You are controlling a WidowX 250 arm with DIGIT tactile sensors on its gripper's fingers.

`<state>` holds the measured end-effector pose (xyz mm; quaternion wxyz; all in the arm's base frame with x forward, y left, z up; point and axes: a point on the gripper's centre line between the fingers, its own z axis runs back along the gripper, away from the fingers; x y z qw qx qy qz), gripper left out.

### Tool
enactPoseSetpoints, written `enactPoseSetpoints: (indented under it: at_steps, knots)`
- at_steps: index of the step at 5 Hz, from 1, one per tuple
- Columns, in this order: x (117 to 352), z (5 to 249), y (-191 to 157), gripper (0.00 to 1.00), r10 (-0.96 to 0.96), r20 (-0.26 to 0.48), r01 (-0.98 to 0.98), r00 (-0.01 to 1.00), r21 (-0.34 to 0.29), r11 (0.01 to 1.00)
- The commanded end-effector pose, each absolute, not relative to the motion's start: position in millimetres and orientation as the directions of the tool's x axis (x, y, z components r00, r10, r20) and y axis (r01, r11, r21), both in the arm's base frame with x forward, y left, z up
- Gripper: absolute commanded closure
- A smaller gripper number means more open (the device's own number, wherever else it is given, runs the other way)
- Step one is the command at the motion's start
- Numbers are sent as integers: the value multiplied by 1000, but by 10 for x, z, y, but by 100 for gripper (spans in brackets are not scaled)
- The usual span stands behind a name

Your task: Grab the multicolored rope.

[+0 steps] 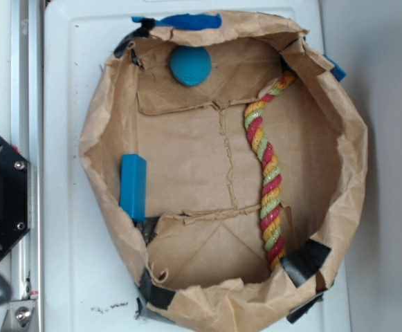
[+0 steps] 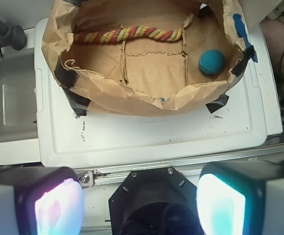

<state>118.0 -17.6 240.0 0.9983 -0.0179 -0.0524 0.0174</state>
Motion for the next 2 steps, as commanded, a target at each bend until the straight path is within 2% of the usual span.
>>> enactPoseSetpoints:
  at_steps: [1,2]
  knots:
    - [1180,2400,-176,0,37,104,-33,994,-38,999]
    - [1641,2361,-149,0,63,122,-61,991,-24,998]
